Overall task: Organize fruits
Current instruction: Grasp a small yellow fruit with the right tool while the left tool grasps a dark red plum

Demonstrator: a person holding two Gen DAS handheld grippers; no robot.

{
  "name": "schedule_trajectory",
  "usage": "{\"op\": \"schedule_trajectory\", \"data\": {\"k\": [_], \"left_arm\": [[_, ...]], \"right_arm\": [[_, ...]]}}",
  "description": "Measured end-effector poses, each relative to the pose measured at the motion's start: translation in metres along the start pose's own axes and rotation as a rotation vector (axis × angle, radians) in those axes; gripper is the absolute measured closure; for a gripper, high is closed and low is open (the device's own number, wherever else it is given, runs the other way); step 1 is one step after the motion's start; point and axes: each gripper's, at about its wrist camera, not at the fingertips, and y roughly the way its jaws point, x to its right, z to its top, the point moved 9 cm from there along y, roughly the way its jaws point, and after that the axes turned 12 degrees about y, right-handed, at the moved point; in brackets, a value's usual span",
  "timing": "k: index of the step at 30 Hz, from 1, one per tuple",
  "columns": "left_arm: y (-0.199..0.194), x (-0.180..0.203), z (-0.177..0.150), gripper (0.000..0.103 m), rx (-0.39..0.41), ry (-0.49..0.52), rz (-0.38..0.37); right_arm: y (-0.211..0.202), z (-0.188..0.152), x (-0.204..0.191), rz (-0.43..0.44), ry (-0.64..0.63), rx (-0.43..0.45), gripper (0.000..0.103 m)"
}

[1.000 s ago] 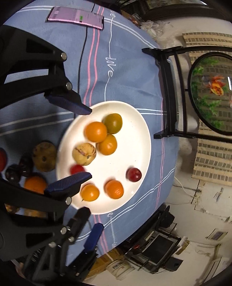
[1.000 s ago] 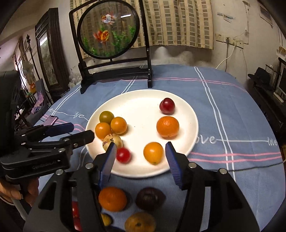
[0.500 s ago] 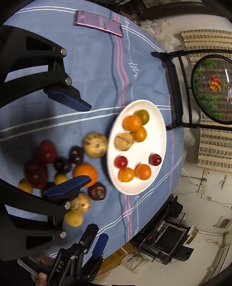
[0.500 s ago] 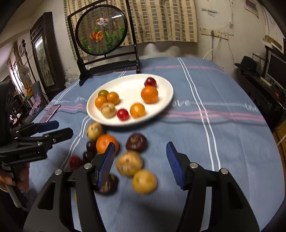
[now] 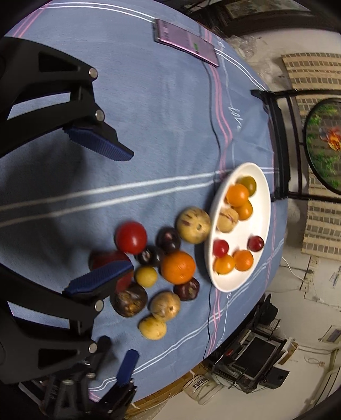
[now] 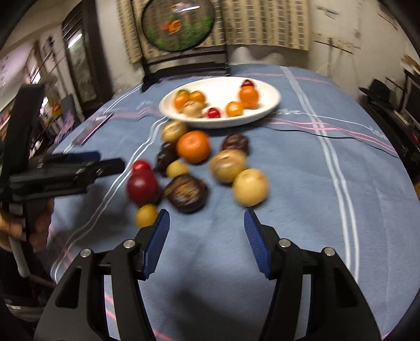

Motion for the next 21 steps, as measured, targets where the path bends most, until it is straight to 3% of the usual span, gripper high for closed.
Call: {"op": "schedule_trajectory", "data": {"k": [11, 15, 21], "left_arm": [[-0.002, -0.02, -0.014, 0.019, -0.008, -0.033, 0.0], [0.0, -0.021, -0.018, 0.019, -0.02, -0.042, -0.008], [0.001, -0.011, -0.021, 0.019, -0.031, -0.031, -0.028]], "right_arm": [[0.03, -0.02, -0.058, -0.005, -0.182, -0.052, 0.044], [0.047, -0.021, -0.062, -0.047, -0.201, -0.09, 0.068], [0.046, -0.02, -0.06, -0.047, -0.197, -0.079, 0.077]]}}
